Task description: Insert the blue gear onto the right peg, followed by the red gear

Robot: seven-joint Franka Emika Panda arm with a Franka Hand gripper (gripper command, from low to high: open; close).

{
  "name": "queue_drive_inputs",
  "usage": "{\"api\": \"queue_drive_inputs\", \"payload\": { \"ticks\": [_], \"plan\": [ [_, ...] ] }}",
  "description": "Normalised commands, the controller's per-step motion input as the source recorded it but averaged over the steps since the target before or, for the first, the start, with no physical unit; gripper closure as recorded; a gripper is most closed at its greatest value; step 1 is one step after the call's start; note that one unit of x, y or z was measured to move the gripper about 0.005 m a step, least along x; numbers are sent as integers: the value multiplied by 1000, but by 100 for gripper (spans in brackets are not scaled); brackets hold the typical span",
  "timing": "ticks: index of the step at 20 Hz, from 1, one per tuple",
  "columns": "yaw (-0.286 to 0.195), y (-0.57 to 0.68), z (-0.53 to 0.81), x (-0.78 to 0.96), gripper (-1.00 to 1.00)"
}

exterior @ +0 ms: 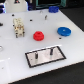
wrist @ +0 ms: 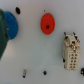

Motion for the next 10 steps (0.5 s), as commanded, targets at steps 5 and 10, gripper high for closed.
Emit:
{"api": "queue_drive_inputs", "payload": {
  "ticks": [5,10],
  "plan": [
    [0,626,-100,-219,-100],
    [0,639,-114,-199,-100]
  ]
}}
